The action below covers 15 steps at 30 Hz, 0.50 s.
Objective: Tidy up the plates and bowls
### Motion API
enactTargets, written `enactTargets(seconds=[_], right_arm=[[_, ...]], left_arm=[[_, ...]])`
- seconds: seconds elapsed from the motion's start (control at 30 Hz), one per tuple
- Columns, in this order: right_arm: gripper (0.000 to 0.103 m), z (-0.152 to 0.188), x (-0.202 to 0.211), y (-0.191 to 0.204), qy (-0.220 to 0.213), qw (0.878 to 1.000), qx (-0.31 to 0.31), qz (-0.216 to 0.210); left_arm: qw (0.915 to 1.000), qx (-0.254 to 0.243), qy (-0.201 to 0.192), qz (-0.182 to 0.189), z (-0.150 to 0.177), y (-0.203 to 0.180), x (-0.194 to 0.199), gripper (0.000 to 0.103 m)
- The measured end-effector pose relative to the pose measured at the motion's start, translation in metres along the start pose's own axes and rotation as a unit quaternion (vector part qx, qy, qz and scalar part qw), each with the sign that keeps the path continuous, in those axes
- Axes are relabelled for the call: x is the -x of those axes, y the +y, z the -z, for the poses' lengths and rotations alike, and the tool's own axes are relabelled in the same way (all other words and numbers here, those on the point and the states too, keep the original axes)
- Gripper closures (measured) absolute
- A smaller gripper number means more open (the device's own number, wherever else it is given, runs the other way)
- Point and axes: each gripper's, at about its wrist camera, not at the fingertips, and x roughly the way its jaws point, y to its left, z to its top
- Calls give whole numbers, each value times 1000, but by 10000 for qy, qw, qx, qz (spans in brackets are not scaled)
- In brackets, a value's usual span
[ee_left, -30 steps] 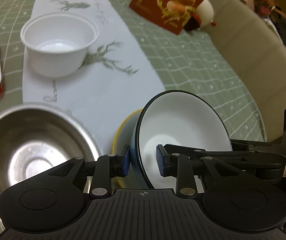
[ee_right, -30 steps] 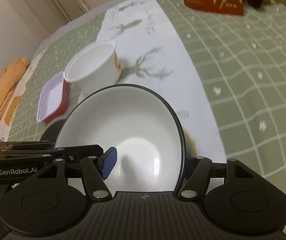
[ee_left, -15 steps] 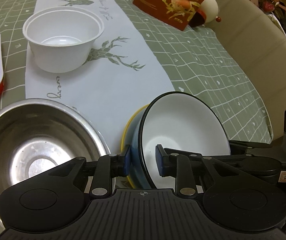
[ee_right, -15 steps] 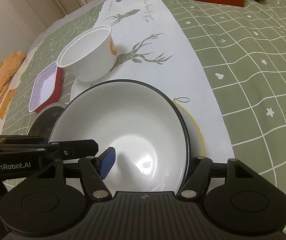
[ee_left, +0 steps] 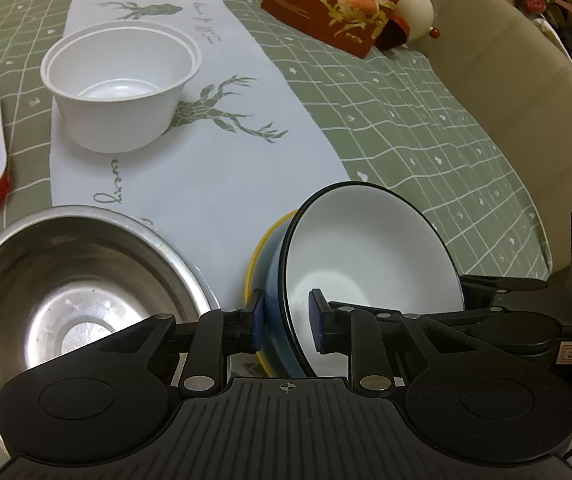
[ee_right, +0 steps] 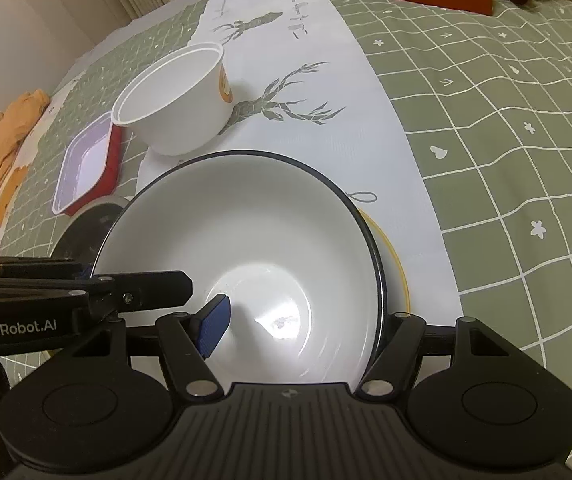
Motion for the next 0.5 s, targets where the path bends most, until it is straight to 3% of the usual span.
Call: enactTargets(seconds=[0.5], right_arm=[[34,4,4,6,32,9998,165,118]], left_arm=[[9997,-197,-46,-155,1,-5,3,82]])
